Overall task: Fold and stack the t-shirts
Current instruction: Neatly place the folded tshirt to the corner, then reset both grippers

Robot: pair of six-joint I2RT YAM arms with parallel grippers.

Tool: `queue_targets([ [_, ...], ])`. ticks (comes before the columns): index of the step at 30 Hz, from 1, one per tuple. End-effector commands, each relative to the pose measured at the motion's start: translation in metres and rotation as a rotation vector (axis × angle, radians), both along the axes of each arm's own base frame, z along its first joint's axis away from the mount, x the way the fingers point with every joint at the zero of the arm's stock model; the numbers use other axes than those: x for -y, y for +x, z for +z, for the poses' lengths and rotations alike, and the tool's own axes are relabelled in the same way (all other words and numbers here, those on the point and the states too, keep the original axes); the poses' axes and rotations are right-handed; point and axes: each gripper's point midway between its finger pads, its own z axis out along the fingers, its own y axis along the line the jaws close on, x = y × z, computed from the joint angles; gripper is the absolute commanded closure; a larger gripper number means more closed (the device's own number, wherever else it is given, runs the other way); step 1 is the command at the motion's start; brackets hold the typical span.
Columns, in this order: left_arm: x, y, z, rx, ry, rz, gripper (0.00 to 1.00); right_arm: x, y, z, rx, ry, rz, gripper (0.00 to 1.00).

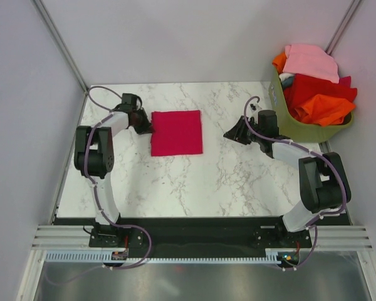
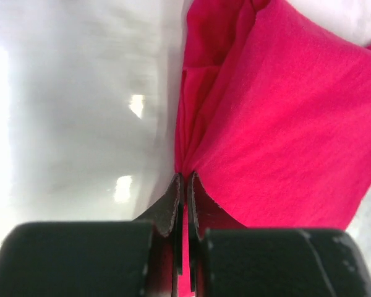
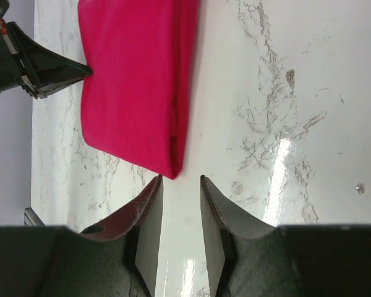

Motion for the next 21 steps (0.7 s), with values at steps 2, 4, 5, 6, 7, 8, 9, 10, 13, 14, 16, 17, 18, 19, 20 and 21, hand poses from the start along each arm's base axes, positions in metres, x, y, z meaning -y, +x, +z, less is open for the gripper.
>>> queue_targets([
  [2, -0.119, -0.013, 0.028, 0.015, 0.245, 0.173, 0.98, -0.014, -0.001, 0.032, 0.073, 0.029, 0.044, 0.62],
  [4, -0.166, -0.026, 0.031, -0.034, 0.360, 0.275, 0.98, -0.018, -0.002, 0.033, 0.076, 0.033, 0.055, 0.62],
  [5, -0.182, -0.029, 0.041, -0.031, 0.401, 0.317, 0.98, -0.020, -0.003, 0.033, 0.075, 0.035, 0.058, 0.62],
  [6, -0.194, -0.034, 0.047, -0.048, 0.443, 0.347, 0.98, -0.022, -0.003, 0.033, 0.073, 0.036, 0.062, 0.62],
  [7, -0.213, -0.040, 0.054, -0.057, 0.536, 0.390, 0.98, -0.023, -0.004, 0.032, 0.071, 0.037, 0.065, 0.61],
  [8, -0.224, -0.043, 0.066, -0.059, 0.587, 0.439, 0.98, -0.025, -0.005, 0.032, 0.071, 0.038, 0.071, 0.61],
  [9, -0.238, -0.055, 0.073, -0.090, 0.654, 0.533, 0.93, -0.026, -0.005, 0.032, 0.069, 0.037, 0.073, 0.61],
  [10, -0.241, -0.058, 0.080, -0.087, 0.669, 0.560, 0.72, -0.026, -0.005, 0.032, 0.069, 0.038, 0.071, 0.61],
  [13, -0.245, -0.070, 0.111, -0.029, 0.668, 0.676, 0.06, -0.026, -0.009, 0.031, 0.069, 0.030, 0.076, 0.59],
  [14, -0.244, -0.073, 0.122, -0.001, 0.659, 0.694, 0.04, -0.025, -0.009, 0.033, 0.076, 0.026, 0.072, 0.60],
  [16, -0.231, -0.073, 0.152, 0.084, 0.587, 0.684, 0.04, -0.024, -0.011, 0.032, 0.074, 0.022, 0.072, 0.59],
  [17, -0.223, -0.071, 0.165, 0.122, 0.558, 0.669, 0.04, -0.024, -0.012, 0.033, 0.080, 0.018, 0.073, 0.59],
  [18, -0.203, -0.067, 0.175, 0.158, 0.505, 0.613, 0.04, -0.024, -0.013, 0.035, 0.079, 0.018, 0.073, 0.60],
  [19, -0.192, -0.070, 0.198, 0.220, 0.471, 0.591, 0.05, -0.023, -0.014, 0.036, 0.082, 0.016, 0.073, 0.60],
  [20, -0.181, -0.070, 0.208, 0.252, 0.448, 0.562, 0.05, -0.023, -0.015, 0.041, 0.095, 0.017, 0.074, 0.59],
  [21, -0.160, -0.070, 0.218, 0.288, 0.412, 0.499, 0.05, -0.022, -0.017, 0.044, 0.096, 0.011, 0.069, 0.59],
])
